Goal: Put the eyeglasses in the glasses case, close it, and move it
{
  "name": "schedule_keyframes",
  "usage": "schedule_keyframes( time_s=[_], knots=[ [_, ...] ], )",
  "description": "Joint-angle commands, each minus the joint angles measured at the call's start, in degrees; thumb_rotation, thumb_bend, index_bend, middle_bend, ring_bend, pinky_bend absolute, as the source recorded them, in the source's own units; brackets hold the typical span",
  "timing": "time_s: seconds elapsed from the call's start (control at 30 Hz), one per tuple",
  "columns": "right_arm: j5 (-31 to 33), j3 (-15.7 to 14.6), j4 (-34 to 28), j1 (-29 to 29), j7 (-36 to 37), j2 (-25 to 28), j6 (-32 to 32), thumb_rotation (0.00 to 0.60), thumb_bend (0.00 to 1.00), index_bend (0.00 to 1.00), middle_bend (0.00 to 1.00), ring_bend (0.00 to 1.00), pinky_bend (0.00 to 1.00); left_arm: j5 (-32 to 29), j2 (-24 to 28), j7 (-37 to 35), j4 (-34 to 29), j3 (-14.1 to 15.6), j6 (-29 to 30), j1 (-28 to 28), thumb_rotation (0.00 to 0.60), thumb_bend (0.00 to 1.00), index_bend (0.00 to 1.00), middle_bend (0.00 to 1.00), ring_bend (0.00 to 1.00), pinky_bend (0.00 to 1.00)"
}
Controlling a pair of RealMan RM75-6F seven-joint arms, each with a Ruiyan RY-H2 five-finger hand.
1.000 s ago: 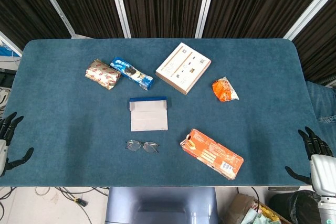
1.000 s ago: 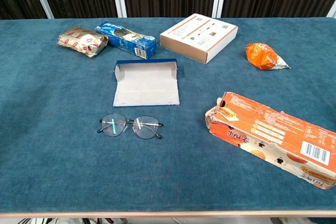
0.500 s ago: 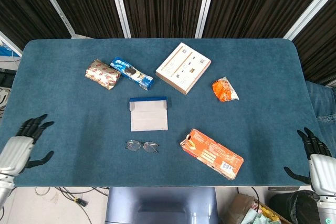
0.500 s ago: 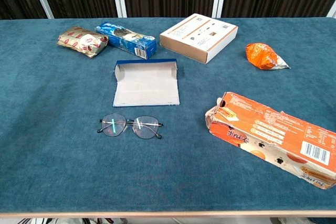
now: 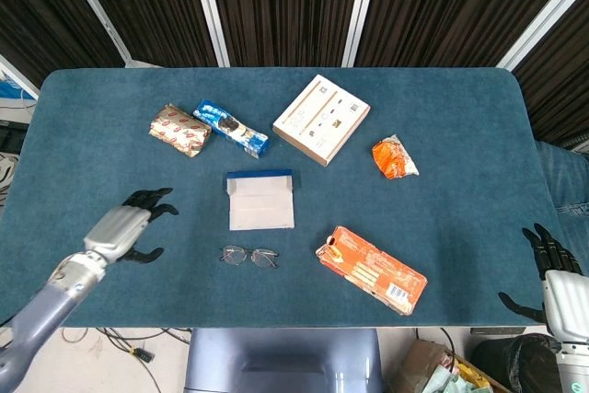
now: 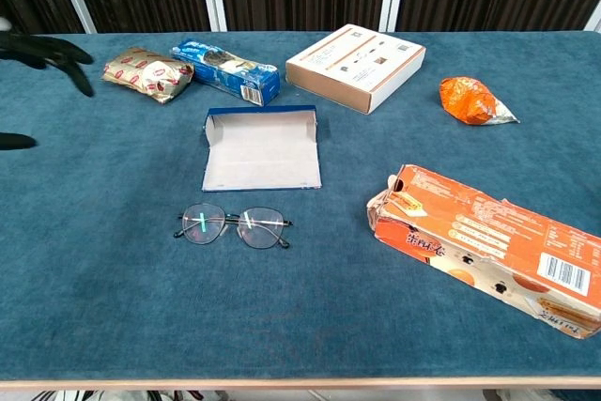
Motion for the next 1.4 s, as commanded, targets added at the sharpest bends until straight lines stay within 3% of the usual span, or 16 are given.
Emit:
schedule_keyframes(
  time_s=[0.03, 0.27, 0.63, 1.4],
  knots=[
    [0.1, 0.0, 0.0, 0.0, 0.0, 0.0, -0.1, 0.600, 0.22, 0.09, 0.04, 0.12, 0.16, -10.1, -6.6, 7.9, 0.2, -1.4, -1.8, -6.9, 0.600, 0.30, 0.29, 0.03, 0.00, 0.04],
    [0.5, 0.1, -0.1, 0.1, 0.1, 0.2, -0.4, 0.600, 0.22, 0.09, 0.03, 0.12, 0.16, -19.1, -17.2, 15.9, 3.7, -0.9, 2.5, -12.6, 0.600, 0.32, 0.34, 0.04, 0.00, 0.03],
    [1.0, 0.3, -0.1, 0.1, 0.8, 0.5, -0.6, 0.600, 0.22, 0.09, 0.04, 0.12, 0.16, -29.7, -28.4, 24.3, 10.2, 0.2, 8.7, -18.3, 0.600, 0.39, 0.34, 0.04, 0.00, 0.03],
    [1.7, 0.4, -0.4, 0.3, 1.2, 0.7, -1.4, 0.600, 0.22, 0.09, 0.04, 0.12, 0.16, -32.7, -34.6, 27.0, 14.2, 2.2, 9.7, -20.8, 0.600, 0.38, 0.44, 0.06, 0.00, 0.03]
  ],
)
